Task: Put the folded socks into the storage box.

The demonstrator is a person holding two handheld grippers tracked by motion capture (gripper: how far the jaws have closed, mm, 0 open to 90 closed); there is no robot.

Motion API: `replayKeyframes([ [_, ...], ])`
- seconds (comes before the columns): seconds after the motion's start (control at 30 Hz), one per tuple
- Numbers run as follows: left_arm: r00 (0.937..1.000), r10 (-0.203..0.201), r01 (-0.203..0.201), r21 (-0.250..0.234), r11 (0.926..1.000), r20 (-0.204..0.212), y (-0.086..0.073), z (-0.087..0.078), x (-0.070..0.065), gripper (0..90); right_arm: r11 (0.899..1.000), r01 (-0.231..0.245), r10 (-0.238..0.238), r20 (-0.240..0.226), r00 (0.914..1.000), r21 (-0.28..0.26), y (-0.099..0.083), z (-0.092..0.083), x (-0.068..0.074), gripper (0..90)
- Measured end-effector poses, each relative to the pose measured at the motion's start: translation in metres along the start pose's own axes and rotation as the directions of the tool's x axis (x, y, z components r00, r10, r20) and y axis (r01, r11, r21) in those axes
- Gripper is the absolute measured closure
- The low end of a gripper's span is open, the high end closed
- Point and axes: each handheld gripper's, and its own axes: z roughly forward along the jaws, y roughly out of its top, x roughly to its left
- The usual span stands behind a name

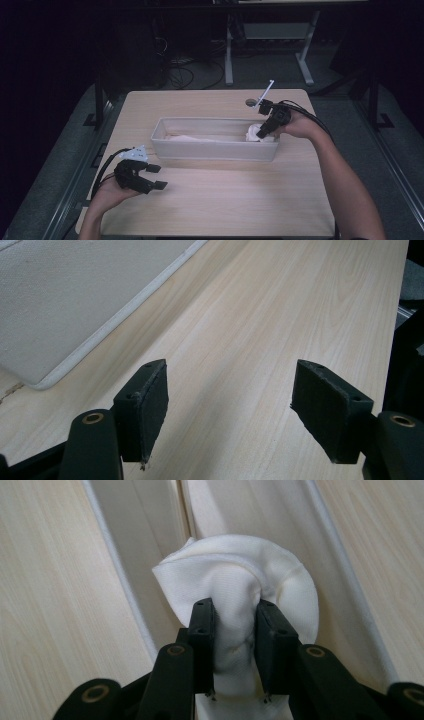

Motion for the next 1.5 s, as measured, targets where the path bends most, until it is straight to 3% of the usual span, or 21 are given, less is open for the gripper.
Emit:
replayKeyframes([
  [1.5, 0.9997, -0.013, 0.013, -0.007, 0.9999, 0.019, -0.004, 0.0, 0.001, 30.1, 0.999, 0.003, -0.003, 0.0, 1.0, 0.05, 0.006, 0.039, -0.008, 71.2],
])
